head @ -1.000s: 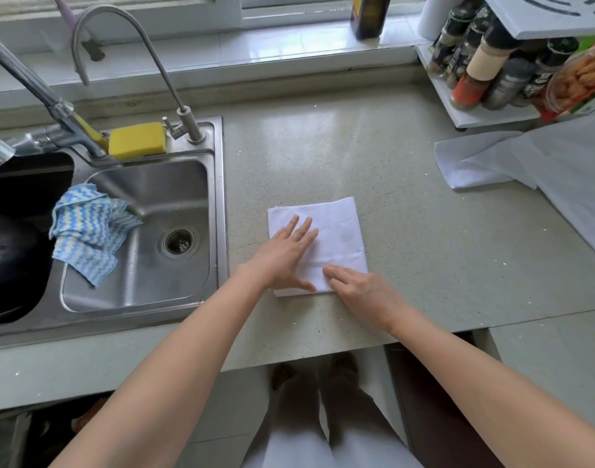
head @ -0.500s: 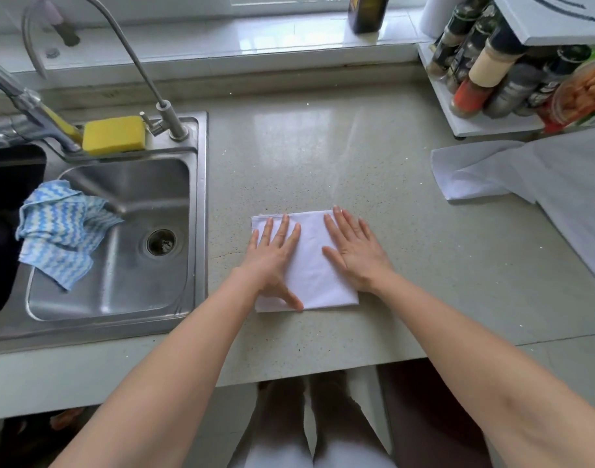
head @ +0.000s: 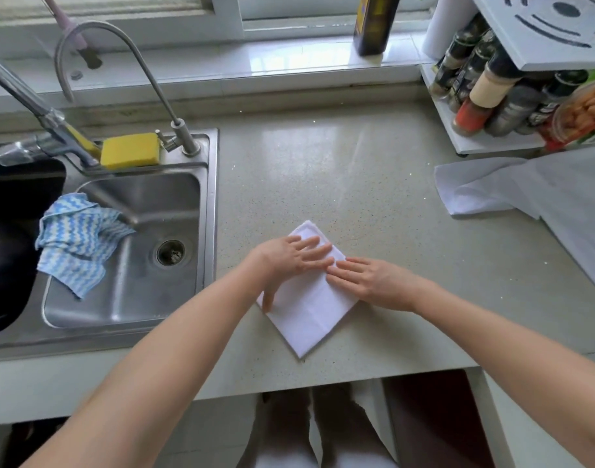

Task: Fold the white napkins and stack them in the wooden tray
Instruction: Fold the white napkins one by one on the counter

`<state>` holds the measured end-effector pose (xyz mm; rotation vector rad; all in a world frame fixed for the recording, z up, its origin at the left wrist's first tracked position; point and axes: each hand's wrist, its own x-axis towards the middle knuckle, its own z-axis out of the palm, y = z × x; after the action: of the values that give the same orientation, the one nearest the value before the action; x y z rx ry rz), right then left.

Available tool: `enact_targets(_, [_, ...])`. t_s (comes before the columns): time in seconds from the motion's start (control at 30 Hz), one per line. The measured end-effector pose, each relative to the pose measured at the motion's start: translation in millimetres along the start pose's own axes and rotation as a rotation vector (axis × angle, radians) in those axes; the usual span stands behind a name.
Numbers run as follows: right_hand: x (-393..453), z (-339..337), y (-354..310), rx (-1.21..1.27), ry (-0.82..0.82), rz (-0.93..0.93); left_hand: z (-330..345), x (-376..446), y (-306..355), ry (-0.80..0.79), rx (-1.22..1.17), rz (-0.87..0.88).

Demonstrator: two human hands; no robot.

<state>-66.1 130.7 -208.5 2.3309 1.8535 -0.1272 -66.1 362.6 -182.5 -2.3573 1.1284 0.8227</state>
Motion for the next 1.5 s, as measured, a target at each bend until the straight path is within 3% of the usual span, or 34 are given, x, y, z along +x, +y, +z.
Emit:
enact_targets(0.07, [7.5,-3.3,-12.0,-0.04,0.025,0.092,-0.5,-4.2,9.7,-0.016,-0.072,-0.05])
enact_targets(0.2, [23.9,-16.2,-49.7,-0.022,-0.141,0.295,11.4,-24.9,47.9,-0.026,-0.633,-0.156])
enact_targets(0.27, [31.5,-29.9,-74.6,0.013,-0.148,0.403,21.9,-40.5,71.5,-0.04,-0.669,-0.128])
enact_targets(0.37, [39.4,-33.4,-101.9,0.164,-0.336,0.467,36.3,-57.8,84.7,0.034,-0.623,-0.122])
enact_targets(0.5, [30.6,-37.6,-90.1,0.357,-0.249,0.539,45.0,-76.7,71.7,0.163,-0.906,-0.2])
enact_targets(0.7, [10.4,-26.7,-53.2,1.092,-0.022,0.889,65.1,-87.4,49.0,0.367,-1.481,-0.54])
enact_targets(0.83, [28.9,-10.0,-51.9,0.976,0.161,1.087,71.1,-64.9,53.7,0.522,-1.352,-0.801])
enact_targets(1.0, [49.4,-0.9,-57.3,0.816,0.204,1.247,68.1,-43.9,59.9,0.504,-1.12,-1.047])
enact_targets(1.3, [66.4,6.2,-53.2,0.517,0.08,1.262,71.9,-29.9,61.6,0.402,-0.969,-1.206])
enact_targets(1.5, [70.8,7.3,-59.4,0.409,0.058,1.313,75.1,-23.8,61.3,0.473,-0.985,-1.291])
